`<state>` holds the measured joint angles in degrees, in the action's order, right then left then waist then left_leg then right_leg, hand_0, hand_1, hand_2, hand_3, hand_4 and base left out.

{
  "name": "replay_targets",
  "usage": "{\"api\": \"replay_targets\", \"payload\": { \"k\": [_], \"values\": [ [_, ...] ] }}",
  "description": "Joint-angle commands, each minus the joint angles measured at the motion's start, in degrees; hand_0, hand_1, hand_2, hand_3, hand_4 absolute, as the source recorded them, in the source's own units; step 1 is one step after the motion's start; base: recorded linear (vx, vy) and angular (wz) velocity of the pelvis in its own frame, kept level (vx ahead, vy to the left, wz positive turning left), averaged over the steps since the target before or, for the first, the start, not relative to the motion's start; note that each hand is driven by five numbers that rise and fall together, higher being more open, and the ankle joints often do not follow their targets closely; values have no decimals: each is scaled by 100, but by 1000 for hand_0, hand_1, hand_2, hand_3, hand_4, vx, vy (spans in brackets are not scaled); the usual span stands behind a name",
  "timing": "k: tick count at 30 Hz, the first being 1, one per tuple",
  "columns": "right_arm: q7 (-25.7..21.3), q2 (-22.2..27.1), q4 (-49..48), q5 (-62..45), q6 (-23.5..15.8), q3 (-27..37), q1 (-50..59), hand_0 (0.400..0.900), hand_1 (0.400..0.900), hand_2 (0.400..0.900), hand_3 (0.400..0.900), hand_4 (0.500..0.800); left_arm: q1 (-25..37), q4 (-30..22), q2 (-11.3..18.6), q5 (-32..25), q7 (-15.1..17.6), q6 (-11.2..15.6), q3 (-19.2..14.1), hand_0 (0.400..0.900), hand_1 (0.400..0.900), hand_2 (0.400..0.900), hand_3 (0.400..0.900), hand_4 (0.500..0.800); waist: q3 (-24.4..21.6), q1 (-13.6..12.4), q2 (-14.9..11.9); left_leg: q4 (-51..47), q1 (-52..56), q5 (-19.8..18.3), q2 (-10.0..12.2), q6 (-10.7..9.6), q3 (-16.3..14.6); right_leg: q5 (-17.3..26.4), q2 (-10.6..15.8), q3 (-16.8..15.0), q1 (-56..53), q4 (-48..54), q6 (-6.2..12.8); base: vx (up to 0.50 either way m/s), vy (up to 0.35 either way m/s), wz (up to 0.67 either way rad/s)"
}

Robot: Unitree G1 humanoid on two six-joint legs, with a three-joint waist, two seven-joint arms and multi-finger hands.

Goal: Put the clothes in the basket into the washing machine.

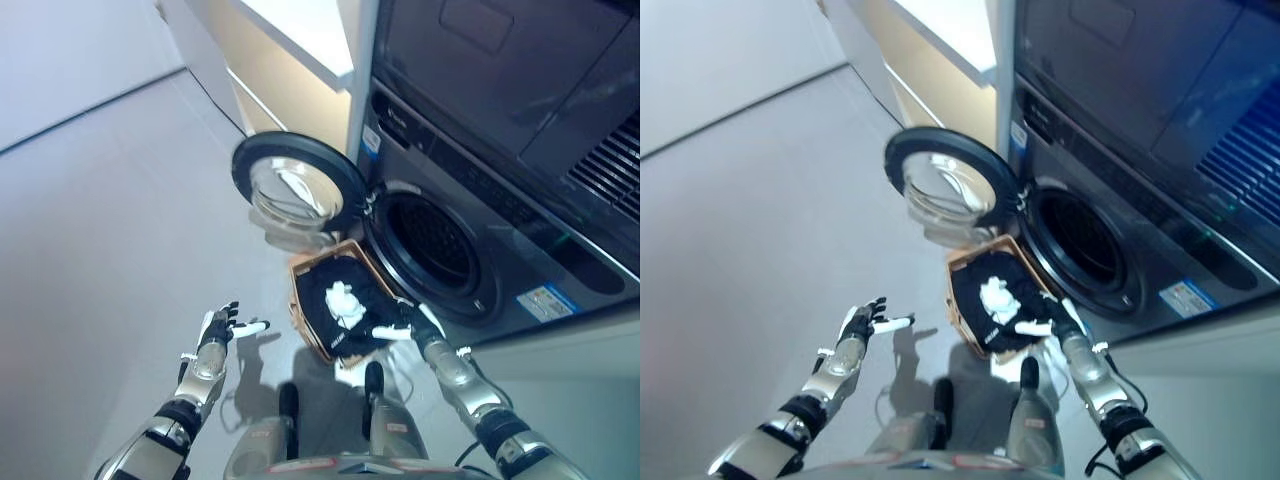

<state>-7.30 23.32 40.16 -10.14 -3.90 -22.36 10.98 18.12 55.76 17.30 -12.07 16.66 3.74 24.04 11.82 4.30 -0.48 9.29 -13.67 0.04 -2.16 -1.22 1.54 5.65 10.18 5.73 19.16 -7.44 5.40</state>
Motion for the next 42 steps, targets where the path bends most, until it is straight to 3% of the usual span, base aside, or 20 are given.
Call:
{"api": "replay_targets", "payload": {
  "k": [1,2,8,12,20,28,36,42],
  "values": [
    [-478,299,-956,-156,-629,117,477,900,900,900,900,800,1394,77,266,911,704,273,166,900,900,900,900,800,380,331,-95,798,-735,-396,-160,-13,-372,473,350,-100,396,69,353,-272,-83,65],
    [-572,409,-1163,-147,-706,147,470,900,900,900,900,800,1682,57,343,1307,851,234,406,900,900,900,900,800,472,442,-52,805,-998,-305,-58,-47,-620,508,351,-97,659,40,351,-128,-3,1],
    [-751,780,-1438,-104,-1140,-127,971,900,900,900,900,800,2918,497,876,3342,1687,-73,1357,900,900,900,900,800,713,688,48,999,-1966,-282,49,32,-853,696,81,-627,1911,-99,354,-112,66,-65],
    [-888,826,-1354,-193,-1312,-56,969,900,900,900,900,800,3436,756,913,4086,2011,-339,1775,900,900,900,900,800,810,848,207,1132,-2520,-302,89,64,-1047,731,130,-825,2478,-181,388,-36,58,-23],
    [-1376,983,-1451,-86,-1366,337,610,900,900,900,900,800,3795,568,703,4135,2353,-503,1828,900,900,900,900,800,946,1064,504,1927,-3335,-724,111,190,-1272,464,109,-1205,3455,-942,379,24,51,-16],
    [-1774,1068,-1522,-133,-1544,495,607,900,900,900,900,800,4244,481,554,4176,2544,-608,2065,900,900,900,900,800,1129,1090,516,3498,-4267,-1541,356,242,-1372,-183,-241,-1436,4478,-2384,307,-2,-21,-18],
    [-1893,1175,-1991,-191,-1718,718,421,900,900,900,900,800,4720,270,821,4303,2628,-680,2242,900,900,900,900,800,1216,1098,519,4831,-5297,-2129,582,348,-1406,-704,-566,-1557,5587,-3749,190,-44,-11,-14],
    [-2009,1193,-2270,-141,-1784,778,433,900,900,900,900,800,4866,394,1039,4278,2556,-697,2273,900,900,900,900,800,1347,1074,486,5600,-5887,-2454,789,454,-1374,-963,-777,-1483,6201,-4438,147,-20,-19,-17]
  ]
}}
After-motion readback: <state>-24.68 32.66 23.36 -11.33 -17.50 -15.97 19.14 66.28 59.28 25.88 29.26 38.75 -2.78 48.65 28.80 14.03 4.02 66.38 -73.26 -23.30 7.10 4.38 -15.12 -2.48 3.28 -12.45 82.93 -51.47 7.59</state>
